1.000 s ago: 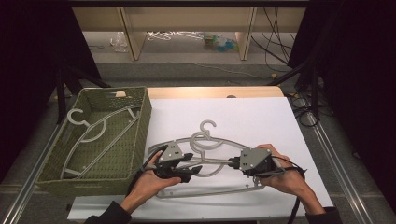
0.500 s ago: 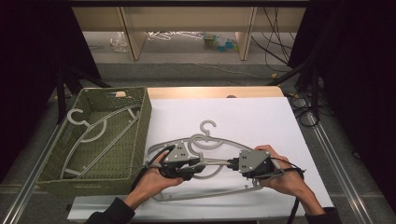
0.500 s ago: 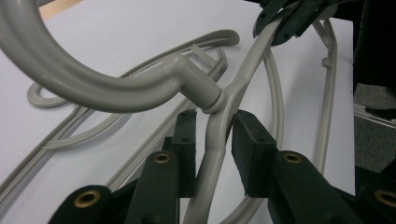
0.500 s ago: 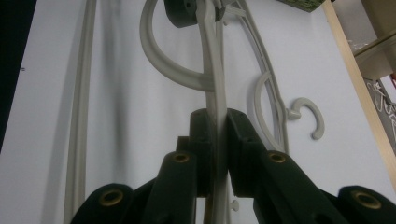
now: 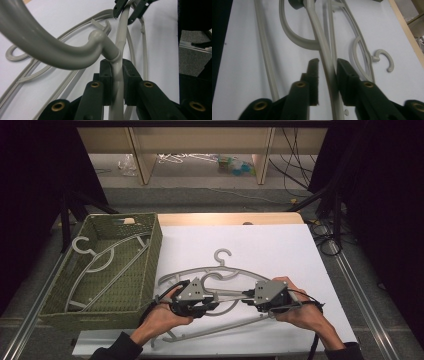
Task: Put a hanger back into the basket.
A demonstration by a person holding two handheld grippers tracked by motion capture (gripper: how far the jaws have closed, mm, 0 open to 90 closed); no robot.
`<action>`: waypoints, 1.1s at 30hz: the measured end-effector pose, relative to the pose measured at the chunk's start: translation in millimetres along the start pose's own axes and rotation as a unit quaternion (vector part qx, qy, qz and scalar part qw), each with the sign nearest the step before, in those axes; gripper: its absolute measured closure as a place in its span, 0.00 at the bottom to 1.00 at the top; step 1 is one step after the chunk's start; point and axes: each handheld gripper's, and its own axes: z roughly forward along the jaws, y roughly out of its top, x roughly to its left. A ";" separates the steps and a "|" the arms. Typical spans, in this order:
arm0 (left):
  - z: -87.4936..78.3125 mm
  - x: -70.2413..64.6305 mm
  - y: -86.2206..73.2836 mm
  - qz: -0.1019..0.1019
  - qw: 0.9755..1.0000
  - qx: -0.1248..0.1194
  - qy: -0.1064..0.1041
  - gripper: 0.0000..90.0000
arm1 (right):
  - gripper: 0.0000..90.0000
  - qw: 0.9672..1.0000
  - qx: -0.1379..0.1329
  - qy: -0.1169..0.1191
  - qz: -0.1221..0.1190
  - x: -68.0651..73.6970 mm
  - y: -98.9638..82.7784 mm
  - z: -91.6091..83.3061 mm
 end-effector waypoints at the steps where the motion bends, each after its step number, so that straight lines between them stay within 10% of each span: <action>1: -1.0 0.0 -0.1 -0.007 1.000 0.000 -0.002 0.89 | 0.71 1.000 -0.004 -0.012 -0.003 -1.0 0.4 -0.7; 7: -9.8 3.9 1.7 -0.037 0.999 0.003 0.009 0.89 | 0.50 0.996 -0.053 -0.033 0.065 -1.6 4.7 -9.0; 13: -20.2 12.5 3.1 -0.072 0.997 -0.009 0.022 0.89 | 0.40 0.984 -0.101 -0.047 0.136 -7.7 -2.3 -15.1; 22: -36.7 26.5 3.6 -0.112 0.993 -0.025 0.040 0.89 | 0.35 0.971 -0.128 -0.090 0.182 -0.9 -10.6 -31.4; 33: -59.2 39.6 8.6 -0.159 0.984 -0.067 0.040 0.89 | 0.33 0.968 -0.117 -0.090 0.205 22.8 -19.3 -30.8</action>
